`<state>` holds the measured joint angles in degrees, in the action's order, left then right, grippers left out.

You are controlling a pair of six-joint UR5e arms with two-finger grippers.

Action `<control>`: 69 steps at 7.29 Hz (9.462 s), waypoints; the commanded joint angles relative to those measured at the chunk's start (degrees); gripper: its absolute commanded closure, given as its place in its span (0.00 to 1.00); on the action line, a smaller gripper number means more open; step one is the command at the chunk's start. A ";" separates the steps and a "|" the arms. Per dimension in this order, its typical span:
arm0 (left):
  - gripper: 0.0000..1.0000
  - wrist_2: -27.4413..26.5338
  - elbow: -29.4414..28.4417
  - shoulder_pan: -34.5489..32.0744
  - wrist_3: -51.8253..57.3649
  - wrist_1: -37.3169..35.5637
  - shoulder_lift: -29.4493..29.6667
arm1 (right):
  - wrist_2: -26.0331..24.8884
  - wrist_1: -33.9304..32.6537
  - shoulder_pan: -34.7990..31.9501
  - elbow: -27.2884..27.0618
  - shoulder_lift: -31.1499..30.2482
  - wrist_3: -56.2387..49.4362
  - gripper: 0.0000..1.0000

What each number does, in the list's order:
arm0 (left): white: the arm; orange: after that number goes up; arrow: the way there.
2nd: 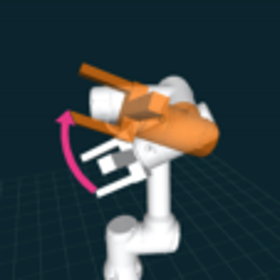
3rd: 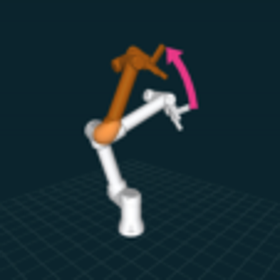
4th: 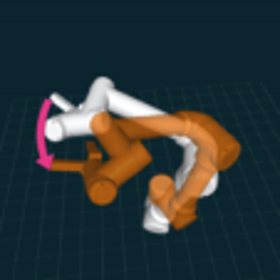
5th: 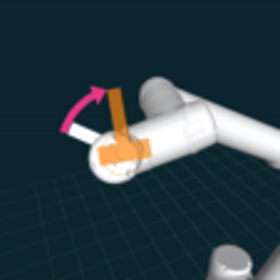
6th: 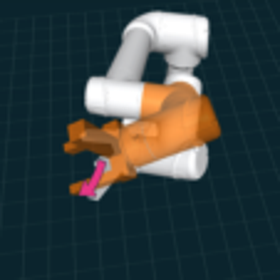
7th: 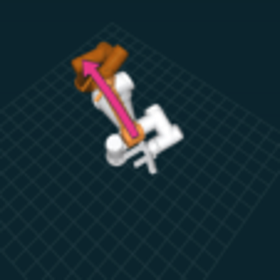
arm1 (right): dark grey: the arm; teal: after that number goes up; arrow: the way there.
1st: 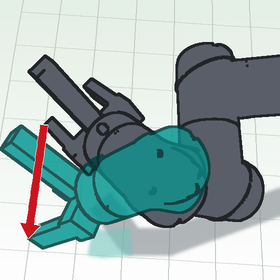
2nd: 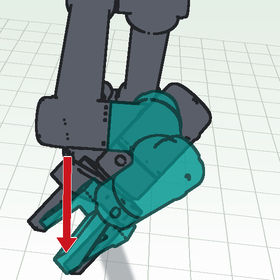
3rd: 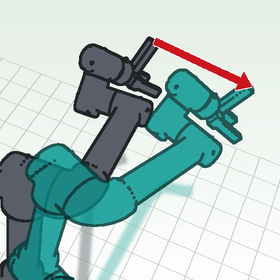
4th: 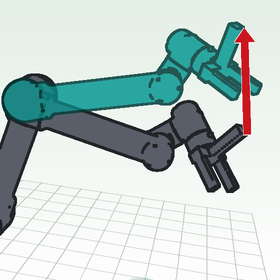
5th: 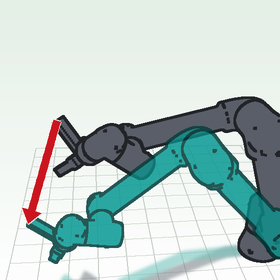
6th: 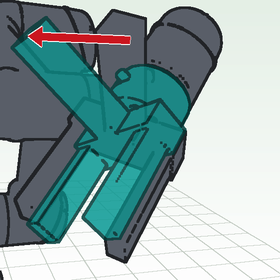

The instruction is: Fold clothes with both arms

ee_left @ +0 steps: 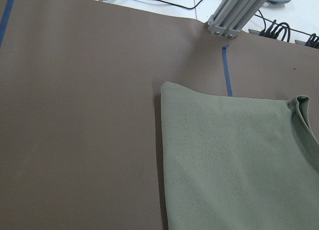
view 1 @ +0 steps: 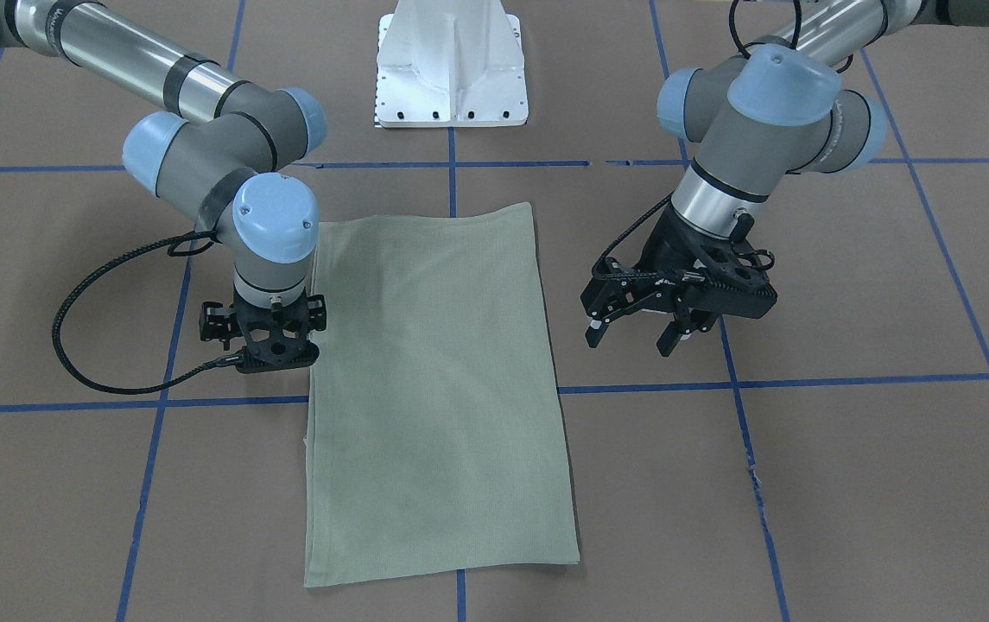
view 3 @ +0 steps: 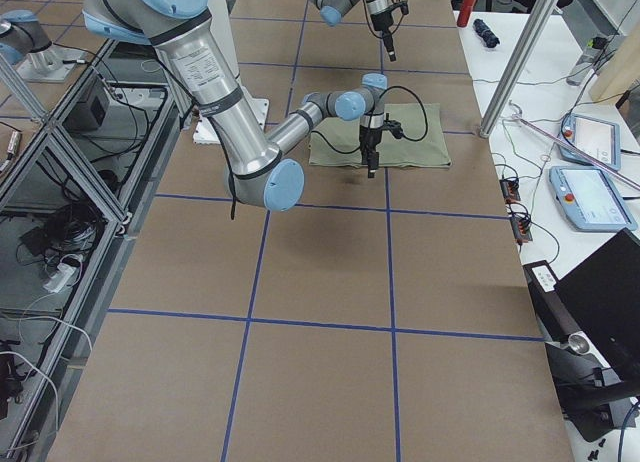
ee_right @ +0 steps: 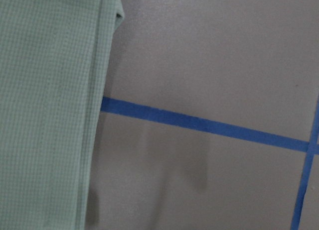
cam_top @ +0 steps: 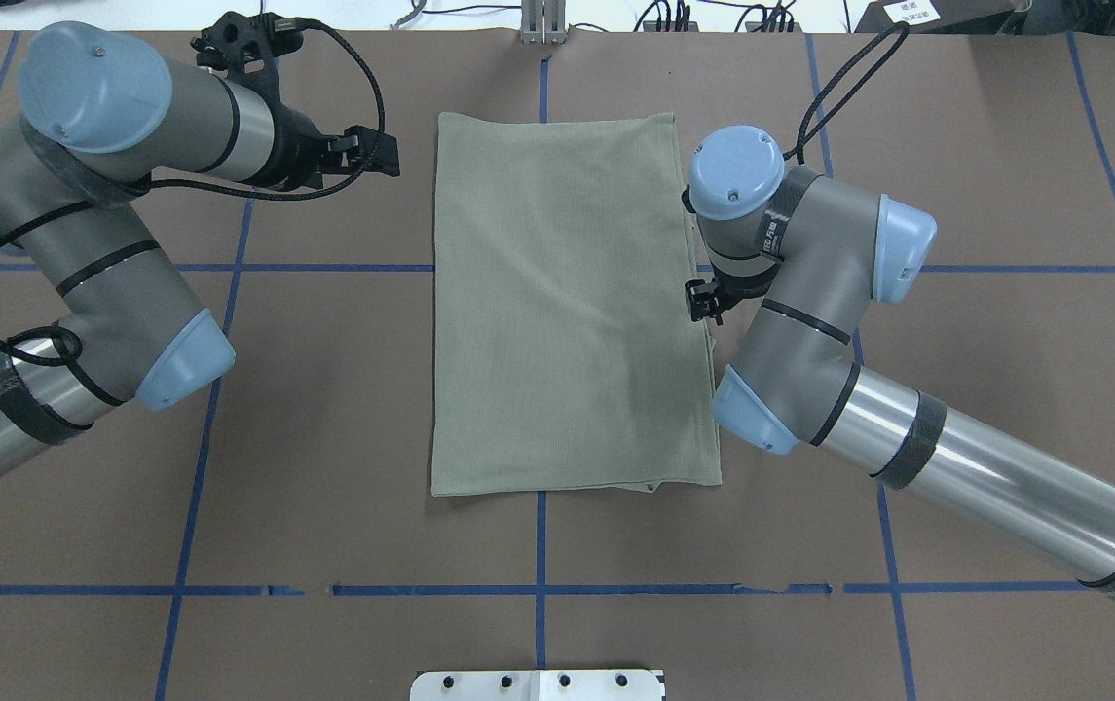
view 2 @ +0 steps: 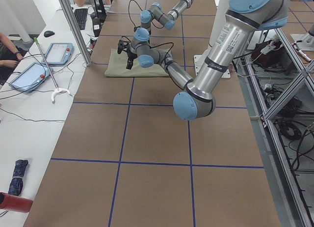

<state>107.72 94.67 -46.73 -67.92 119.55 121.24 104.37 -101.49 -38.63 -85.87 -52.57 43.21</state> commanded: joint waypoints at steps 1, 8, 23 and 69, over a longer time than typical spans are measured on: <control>0.00 -0.06 0.07 -0.02 0.07 -0.02 -0.04 | 0.14 0.15 -0.83 0.17 2.11 -0.93 0.00; 0.00 -2.84 4.90 20.94 -32.13 -0.01 -4.25 | 8.31 0.07 -1.45 -16.87 -3.67 0.56 0.00; 0.22 -8.32 5.88 27.93 -40.71 -13.99 -3.29 | 8.31 0.51 -1.62 -16.88 -4.29 1.79 0.00; 1.00 -9.29 27.65 38.28 -39.92 -32.33 -3.99 | 3.88 16.15 22.63 -36.37 -18.44 61.20 1.00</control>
<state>98.45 119.75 -10.31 -107.84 90.97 117.25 105.34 -85.15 -16.71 -119.13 -70.12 104.39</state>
